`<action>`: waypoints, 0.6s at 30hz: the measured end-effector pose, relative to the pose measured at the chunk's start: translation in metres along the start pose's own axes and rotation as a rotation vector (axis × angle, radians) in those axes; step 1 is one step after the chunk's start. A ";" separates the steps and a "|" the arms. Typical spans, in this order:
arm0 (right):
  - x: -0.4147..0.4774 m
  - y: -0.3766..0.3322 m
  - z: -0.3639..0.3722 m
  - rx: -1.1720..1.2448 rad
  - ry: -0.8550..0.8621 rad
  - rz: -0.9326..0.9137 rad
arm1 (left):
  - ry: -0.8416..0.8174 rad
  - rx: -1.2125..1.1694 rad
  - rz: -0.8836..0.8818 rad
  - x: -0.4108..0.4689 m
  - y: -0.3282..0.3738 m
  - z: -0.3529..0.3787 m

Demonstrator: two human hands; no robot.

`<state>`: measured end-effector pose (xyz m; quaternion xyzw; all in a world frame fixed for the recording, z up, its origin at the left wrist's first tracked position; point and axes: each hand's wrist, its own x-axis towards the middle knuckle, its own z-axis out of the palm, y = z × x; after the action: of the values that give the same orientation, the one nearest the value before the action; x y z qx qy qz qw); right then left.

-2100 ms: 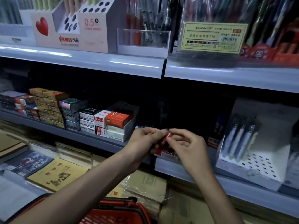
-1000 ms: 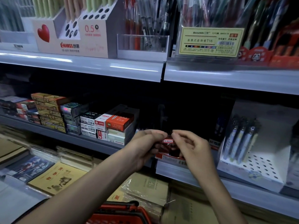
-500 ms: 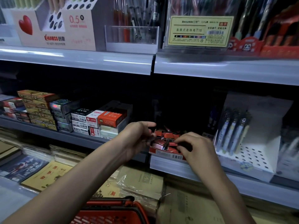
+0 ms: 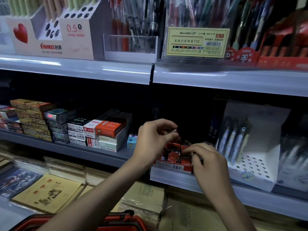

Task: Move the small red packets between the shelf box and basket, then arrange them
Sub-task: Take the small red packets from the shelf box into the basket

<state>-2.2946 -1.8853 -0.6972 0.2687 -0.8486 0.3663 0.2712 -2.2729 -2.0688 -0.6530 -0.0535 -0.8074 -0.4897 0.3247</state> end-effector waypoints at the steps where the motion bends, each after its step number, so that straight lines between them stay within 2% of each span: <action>1: -0.001 0.001 -0.001 0.010 0.019 0.016 | -0.031 0.051 0.048 -0.001 -0.004 0.003; 5: -0.005 0.008 -0.008 0.016 0.043 0.050 | -0.303 0.455 0.282 -0.014 -0.027 0.004; 8: -0.010 0.013 -0.009 -0.013 0.031 0.053 | -0.433 0.626 0.347 -0.020 -0.033 -0.004; 10: -0.014 0.012 -0.009 -0.004 0.021 0.058 | -0.457 0.663 0.348 -0.020 -0.032 -0.009; 18: -0.020 -0.007 -0.004 0.017 -0.039 0.050 | -0.561 0.540 0.293 -0.024 -0.020 -0.021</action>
<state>-2.2750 -1.8816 -0.7046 0.2569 -0.8571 0.3748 0.2429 -2.2521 -2.0908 -0.6755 -0.2120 -0.9479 -0.1751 0.1609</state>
